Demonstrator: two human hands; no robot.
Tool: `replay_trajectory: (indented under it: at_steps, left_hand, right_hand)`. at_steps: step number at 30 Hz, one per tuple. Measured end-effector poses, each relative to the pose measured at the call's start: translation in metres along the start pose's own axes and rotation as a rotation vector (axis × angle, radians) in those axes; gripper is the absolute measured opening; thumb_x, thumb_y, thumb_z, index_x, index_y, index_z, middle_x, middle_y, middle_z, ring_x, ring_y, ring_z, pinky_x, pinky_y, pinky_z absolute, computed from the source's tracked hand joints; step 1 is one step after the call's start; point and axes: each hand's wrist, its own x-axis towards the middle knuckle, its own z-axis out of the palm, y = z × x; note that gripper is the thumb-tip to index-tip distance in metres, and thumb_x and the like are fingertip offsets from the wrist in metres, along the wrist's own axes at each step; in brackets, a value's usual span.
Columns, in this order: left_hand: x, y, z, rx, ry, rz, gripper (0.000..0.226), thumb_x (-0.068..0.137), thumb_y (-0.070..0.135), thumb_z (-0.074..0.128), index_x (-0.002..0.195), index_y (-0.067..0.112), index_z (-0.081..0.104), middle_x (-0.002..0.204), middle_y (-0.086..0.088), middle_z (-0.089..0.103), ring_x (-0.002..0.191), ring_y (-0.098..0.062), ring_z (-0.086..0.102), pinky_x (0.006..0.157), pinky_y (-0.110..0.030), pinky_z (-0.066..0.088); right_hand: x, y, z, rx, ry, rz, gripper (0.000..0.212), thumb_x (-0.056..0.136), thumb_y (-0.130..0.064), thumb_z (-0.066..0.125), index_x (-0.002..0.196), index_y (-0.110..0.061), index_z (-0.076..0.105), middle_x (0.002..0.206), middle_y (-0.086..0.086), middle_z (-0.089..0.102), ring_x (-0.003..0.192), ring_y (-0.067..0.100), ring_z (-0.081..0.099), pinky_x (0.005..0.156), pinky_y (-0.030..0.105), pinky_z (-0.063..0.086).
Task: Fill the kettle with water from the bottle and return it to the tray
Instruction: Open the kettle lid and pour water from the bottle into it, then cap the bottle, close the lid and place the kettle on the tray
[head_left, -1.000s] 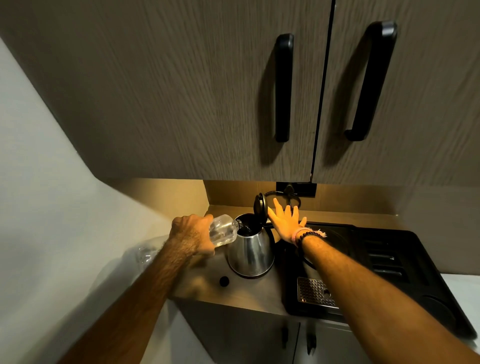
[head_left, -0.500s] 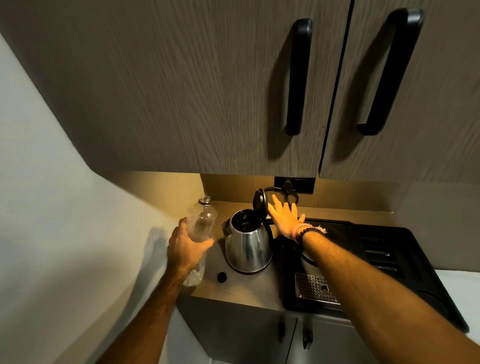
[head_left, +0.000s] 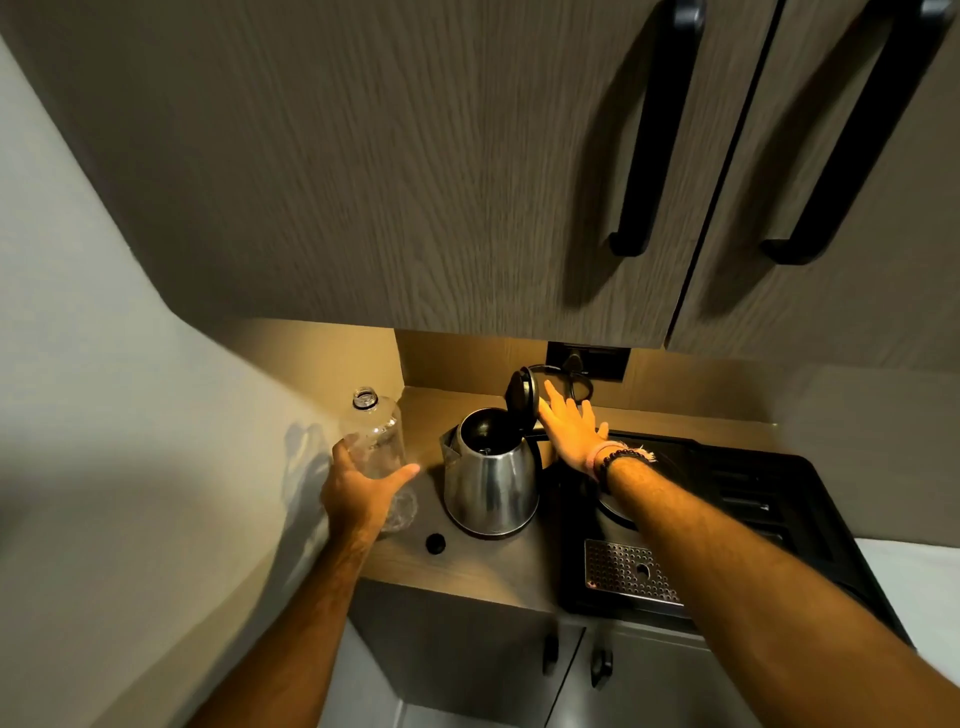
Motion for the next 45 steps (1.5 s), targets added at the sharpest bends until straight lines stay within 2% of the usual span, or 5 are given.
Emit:
replay_trajectory:
  at_steps: [5, 11, 21, 34, 45]
  left_hand:
    - [-0.037, -0.024, 0.005, 0.001, -0.054, -0.096, 0.113, 0.044, 0.053, 0.096, 0.136, 0.011, 0.045, 0.13, -0.018, 0.059, 0.116, -0.037, 0.059, 0.09, -0.055, 0.055]
    - [-0.085, -0.05, 0.021, 0.266, -0.125, 0.241, 0.038, 0.068, 0.037, 0.089, 0.083, 0.012, 0.065, 0.085, -0.008, 0.062, 0.071, -0.027, 0.06, 0.056, -0.02, 0.033]
    - [-0.062, -0.051, 0.046, 0.648, -0.633, 0.392, 0.032, 0.101, 0.017, 0.05, 0.129, 0.009, 0.064, 0.127, -0.014, 0.057, 0.117, -0.026, 0.054, 0.097, -0.03, 0.042]
    - [-0.015, 0.074, -0.038, 0.218, 0.331, 0.68, 0.025, 0.089, 0.019, 0.072, 0.11, 0.007, 0.074, 0.106, -0.012, 0.073, 0.093, -0.025, 0.067, 0.075, -0.029, 0.054]
    - [0.015, 0.086, -0.053, 0.223, 0.21, 0.462, 0.029, 0.091, 0.029, 0.069, 0.109, 0.008, 0.075, 0.105, -0.013, 0.074, 0.087, -0.027, 0.069, 0.076, -0.034, 0.055]
  right_hand:
    - [-0.004, -0.001, -0.001, 0.009, 0.002, -0.01, 0.09, 0.076, -0.081, 0.016, 0.153, -0.04, -0.002, 0.166, 0.013, 0.001, 0.151, 0.038, -0.012, 0.114, 0.068, -0.008]
    - [-0.005, -0.002, -0.002, -0.008, 0.001, -0.021, 0.089, 0.077, -0.082, 0.016, 0.154, -0.04, -0.002, 0.167, 0.009, 0.002, 0.151, 0.039, -0.012, 0.112, 0.069, -0.009]
    - [-0.004, -0.004, -0.002, 0.007, -0.003, 0.005, 0.096, 0.073, -0.088, 0.014, 0.154, -0.04, 0.0, 0.167, 0.008, 0.007, 0.151, 0.04, -0.009, 0.112, 0.069, -0.009]
    - [-0.011, -0.008, -0.005, 0.032, -0.004, -0.003, 0.095, 0.073, -0.084, 0.013, 0.155, -0.038, 0.002, 0.167, 0.006, 0.006, 0.151, 0.04, -0.01, 0.113, 0.069, -0.01]
    - [-0.01, -0.007, -0.005, 0.029, -0.007, 0.0, 0.091, 0.076, -0.083, 0.014, 0.155, -0.039, 0.002, 0.167, 0.005, 0.009, 0.151, 0.04, -0.009, 0.113, 0.068, -0.009]
